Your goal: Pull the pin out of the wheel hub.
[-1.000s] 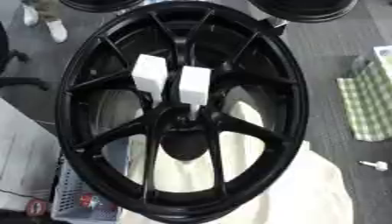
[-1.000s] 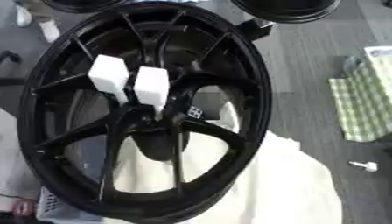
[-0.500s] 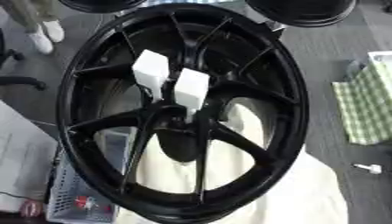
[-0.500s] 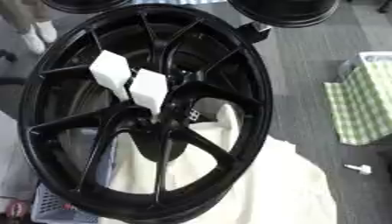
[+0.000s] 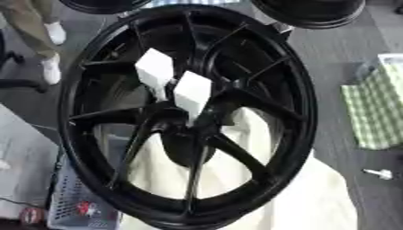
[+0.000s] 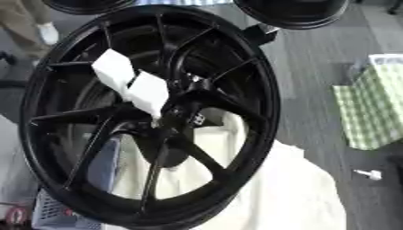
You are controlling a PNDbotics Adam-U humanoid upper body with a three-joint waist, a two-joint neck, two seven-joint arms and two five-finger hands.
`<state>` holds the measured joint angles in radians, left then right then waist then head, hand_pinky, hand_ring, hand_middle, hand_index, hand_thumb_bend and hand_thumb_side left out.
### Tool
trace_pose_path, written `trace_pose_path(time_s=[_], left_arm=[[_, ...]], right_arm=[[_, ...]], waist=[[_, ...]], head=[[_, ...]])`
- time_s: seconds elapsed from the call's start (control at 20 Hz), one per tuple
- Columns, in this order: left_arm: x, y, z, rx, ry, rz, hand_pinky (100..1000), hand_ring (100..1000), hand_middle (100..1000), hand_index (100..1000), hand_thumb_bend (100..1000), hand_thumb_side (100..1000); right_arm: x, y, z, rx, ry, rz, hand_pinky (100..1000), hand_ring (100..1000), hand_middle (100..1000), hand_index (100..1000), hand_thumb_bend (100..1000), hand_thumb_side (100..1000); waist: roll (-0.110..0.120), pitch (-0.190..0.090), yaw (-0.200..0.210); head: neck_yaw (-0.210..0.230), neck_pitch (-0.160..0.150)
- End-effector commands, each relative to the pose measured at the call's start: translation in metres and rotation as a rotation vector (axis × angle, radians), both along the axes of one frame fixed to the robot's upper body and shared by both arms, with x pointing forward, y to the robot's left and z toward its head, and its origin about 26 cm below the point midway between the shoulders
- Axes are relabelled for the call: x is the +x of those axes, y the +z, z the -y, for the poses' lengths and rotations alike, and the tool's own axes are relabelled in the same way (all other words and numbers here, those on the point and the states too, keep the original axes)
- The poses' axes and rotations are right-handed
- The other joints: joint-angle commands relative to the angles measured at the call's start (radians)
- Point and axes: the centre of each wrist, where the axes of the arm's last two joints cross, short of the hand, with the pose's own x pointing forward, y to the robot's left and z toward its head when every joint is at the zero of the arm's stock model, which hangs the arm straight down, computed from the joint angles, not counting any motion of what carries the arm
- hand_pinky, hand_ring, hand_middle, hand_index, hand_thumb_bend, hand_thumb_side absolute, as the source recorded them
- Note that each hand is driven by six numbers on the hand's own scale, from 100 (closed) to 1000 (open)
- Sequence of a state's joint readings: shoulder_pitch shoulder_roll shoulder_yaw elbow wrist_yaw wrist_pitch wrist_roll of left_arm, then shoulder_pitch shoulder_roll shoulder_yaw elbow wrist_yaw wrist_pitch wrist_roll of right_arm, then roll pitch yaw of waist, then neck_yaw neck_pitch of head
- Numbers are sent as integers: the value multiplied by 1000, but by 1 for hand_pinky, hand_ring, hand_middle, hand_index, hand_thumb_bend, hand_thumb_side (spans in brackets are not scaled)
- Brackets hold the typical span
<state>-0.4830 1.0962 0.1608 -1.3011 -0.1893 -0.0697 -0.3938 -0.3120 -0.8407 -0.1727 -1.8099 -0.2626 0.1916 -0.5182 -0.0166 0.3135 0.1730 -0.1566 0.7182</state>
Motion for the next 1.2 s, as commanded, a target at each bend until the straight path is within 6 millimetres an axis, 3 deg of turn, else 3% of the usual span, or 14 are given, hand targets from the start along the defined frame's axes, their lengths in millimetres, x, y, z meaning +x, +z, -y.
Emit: trace_pose_path(time_s=[0.05,0.1,0.35,0.85,1.2], left_arm=[[-8,24,0,-50,26,159,832,764,693,792,169,621],[-8,25,4,-99,13,211,822,739,663,777,108,641],[-7,27,32,-411,-115,444,812,701,627,751,100,689],[-16,5,105,-731,-320,543,809,685,612,747,100,733],[-20,-4,118,-791,-319,540,808,681,608,745,100,740]], right_arm=[[-4,13,1,-30,-10,38,665,677,558,708,100,535],[-5,14,1,-32,-10,39,665,676,559,708,100,532],[-5,16,-1,-37,-8,46,664,675,558,706,100,526],[-4,20,-5,-35,2,59,663,674,558,705,100,522],[-4,22,-6,-36,1,66,661,673,558,704,100,515]], waist=[[4,-31,2],[4,-32,2],[1,-31,1],[-6,-25,-4],[-12,-21,-7]], head=[[-1,-8],[-1,-8],[3,-9],[11,-10],[21,-14]])
